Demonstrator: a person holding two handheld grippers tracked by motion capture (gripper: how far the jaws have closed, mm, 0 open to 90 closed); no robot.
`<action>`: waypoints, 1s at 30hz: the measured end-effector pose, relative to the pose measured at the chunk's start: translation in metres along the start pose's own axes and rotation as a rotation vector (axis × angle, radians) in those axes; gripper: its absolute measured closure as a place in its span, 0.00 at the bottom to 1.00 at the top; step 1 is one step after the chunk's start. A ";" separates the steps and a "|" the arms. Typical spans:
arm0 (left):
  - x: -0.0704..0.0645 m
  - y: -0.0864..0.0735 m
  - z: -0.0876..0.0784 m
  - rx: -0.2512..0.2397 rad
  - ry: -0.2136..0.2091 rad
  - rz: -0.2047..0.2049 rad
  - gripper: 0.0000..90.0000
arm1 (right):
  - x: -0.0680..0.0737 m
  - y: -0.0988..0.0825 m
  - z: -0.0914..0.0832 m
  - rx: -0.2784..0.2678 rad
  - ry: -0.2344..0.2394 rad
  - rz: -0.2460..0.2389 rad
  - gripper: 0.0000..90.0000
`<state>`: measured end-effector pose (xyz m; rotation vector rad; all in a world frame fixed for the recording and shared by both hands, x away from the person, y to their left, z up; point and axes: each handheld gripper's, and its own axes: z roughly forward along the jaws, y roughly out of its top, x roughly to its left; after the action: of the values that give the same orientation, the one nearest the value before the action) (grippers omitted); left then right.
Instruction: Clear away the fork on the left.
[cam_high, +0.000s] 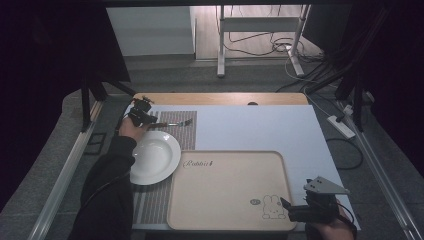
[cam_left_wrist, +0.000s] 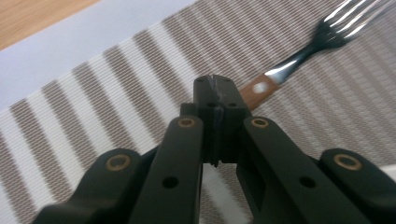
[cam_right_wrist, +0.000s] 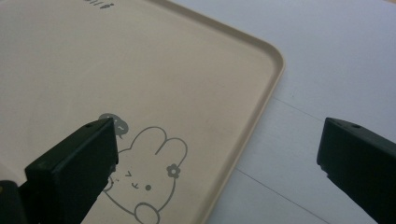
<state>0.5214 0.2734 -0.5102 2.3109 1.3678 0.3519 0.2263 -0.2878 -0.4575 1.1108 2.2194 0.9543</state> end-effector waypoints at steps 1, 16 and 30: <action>0.003 0.000 0.001 0.006 0.008 -0.001 0.99 | 0.000 0.000 0.000 0.000 0.000 0.000 0.00; 0.000 -0.020 -0.001 0.083 -0.064 0.022 0.99 | 0.002 0.000 0.000 -0.001 0.002 -0.018 0.00; 0.001 -0.024 -0.005 0.110 -0.130 0.020 0.95 | 0.002 0.000 0.001 0.005 0.002 -0.026 0.00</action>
<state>0.5012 0.2857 -0.5170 2.3918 1.3319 0.1323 0.2256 -0.2855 -0.4578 1.0817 2.2336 0.9396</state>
